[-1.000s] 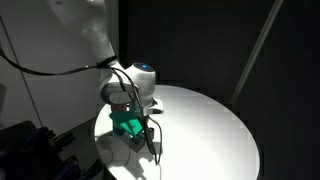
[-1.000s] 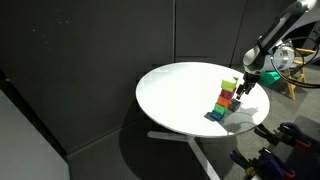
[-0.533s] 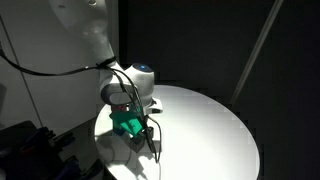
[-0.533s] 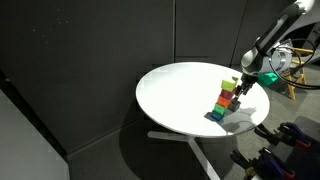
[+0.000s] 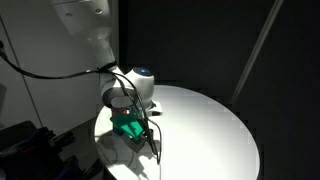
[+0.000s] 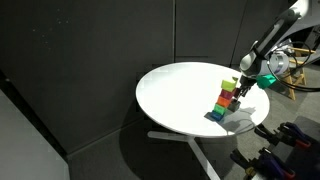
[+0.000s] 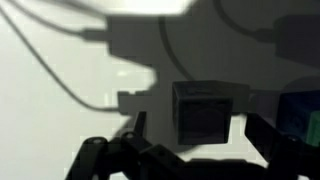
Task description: Put the grey block on top of the yellow block on the pile
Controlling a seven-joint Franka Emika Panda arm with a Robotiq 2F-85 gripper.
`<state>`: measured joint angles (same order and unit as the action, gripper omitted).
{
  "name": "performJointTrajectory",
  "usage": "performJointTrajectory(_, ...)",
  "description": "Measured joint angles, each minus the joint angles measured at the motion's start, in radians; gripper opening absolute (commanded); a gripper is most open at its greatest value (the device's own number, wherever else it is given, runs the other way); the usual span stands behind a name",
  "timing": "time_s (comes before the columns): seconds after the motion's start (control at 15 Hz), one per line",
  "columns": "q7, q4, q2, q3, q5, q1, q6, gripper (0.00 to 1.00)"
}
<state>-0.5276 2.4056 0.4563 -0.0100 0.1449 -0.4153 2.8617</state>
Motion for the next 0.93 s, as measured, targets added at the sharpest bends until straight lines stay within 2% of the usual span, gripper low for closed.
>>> performJointTrajectory(0.93, 0.004, -0.011, 0.051, -0.003, -0.072, 0.000, 0.054, 1.00)
